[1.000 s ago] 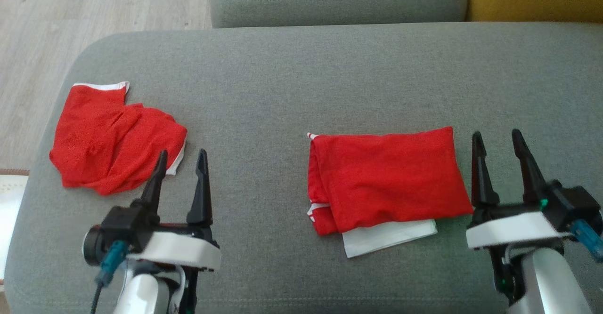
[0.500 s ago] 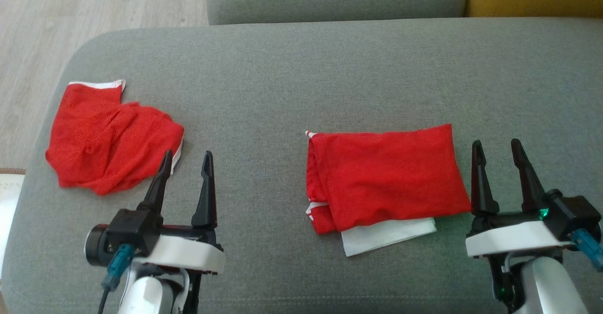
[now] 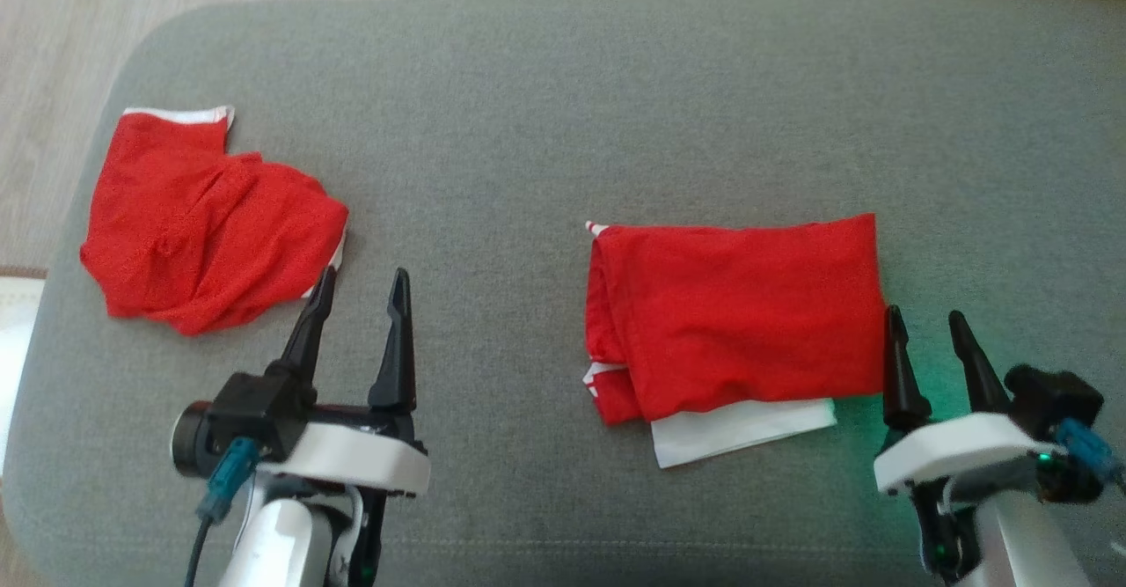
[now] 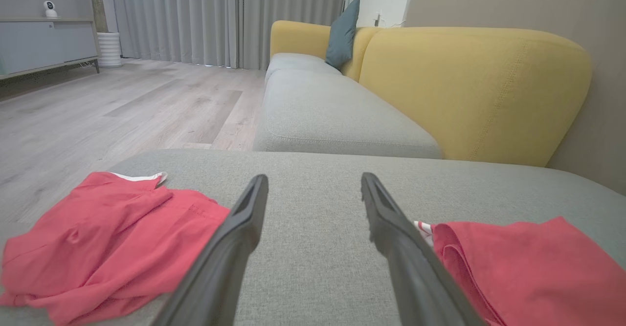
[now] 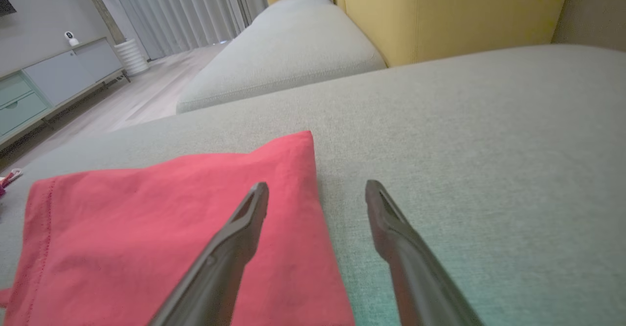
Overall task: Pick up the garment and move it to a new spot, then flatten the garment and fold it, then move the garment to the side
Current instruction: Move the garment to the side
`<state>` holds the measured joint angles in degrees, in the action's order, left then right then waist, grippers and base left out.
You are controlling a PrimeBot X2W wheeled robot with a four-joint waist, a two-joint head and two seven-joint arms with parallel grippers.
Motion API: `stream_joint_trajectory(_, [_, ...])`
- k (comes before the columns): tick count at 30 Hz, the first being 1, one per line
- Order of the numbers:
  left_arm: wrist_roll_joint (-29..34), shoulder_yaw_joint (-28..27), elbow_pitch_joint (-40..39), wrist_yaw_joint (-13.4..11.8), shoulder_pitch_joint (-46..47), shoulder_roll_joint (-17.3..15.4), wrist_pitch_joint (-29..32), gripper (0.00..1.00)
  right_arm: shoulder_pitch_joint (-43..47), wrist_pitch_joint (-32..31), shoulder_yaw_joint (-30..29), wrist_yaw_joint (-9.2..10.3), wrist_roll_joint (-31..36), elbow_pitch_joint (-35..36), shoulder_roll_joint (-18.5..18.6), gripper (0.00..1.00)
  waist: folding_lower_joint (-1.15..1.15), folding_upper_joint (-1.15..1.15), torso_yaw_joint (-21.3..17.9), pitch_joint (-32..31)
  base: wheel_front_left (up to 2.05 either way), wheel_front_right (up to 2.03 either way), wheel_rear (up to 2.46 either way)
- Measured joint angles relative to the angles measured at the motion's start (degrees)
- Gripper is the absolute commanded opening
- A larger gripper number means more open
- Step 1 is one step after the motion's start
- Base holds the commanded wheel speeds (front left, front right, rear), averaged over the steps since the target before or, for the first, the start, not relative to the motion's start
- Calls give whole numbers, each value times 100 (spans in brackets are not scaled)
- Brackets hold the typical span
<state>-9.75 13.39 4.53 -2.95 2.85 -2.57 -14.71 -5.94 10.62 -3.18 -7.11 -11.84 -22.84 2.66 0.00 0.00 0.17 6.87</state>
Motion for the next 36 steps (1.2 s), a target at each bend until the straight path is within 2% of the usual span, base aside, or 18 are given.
stream_joint_trajectory(10, [2,37,82,100,264,0,0,100,-923,-176,-48,0,-89,-1230,1,100,0,0,154,422,0,0,0])
stream_joint_trajectory(16, [2,8,79,102,428,1,0,100,-1248,-174,69,0,-8,-1675,15,100,0,0,213,636,0,0,0])
stream_joint_trajectory(17, [3,-10,76,102,449,2,0,100,-1318,-174,111,0,10,-1704,16,15,0,0,211,672,0,0,0])
stream_joint_trajectory(18, [3,-33,73,103,464,2,0,100,-1397,-172,133,0,27,-1728,16,0,0,0,205,708,0,0,0])
stream_joint_trajectory(22, [10,-99,54,149,531,2,0,100,-1674,-158,198,0,441,-1707,15,0,0,0,128,852,0,0,0])
stream_joint_trajectory(26, [98,-127,-22,232,786,4,0,100,-2138,-257,153,0,1557,-1137,87,0,0,0,-106,1043,0,0,0])
stream_joint_trajectory(29, [174,-130,-85,299,954,5,0,100,-2443,-456,219,0,1818,-805,490,0,0,0,-278,1159,0,0,0])
stream_joint_trajectory(34, [280,-126,-142,407,1231,8,0,100,-2659,-716,252,0,1844,-635,1473,0,0,0,-538,1381,0,0,0])
stream_joint_trajectory(35, [302,-127,-142,446,1289,10,0,100,-2677,-750,233,0,1826,-638,1627,0,0,0,-579,1426,0,0,0])
stream_joint_trajectory(36, [302,-127,-142,446,1289,10,0,100,-2677,-750,233,0,1826,-638,1627,0,0,0,-579,1426,0,0,0])
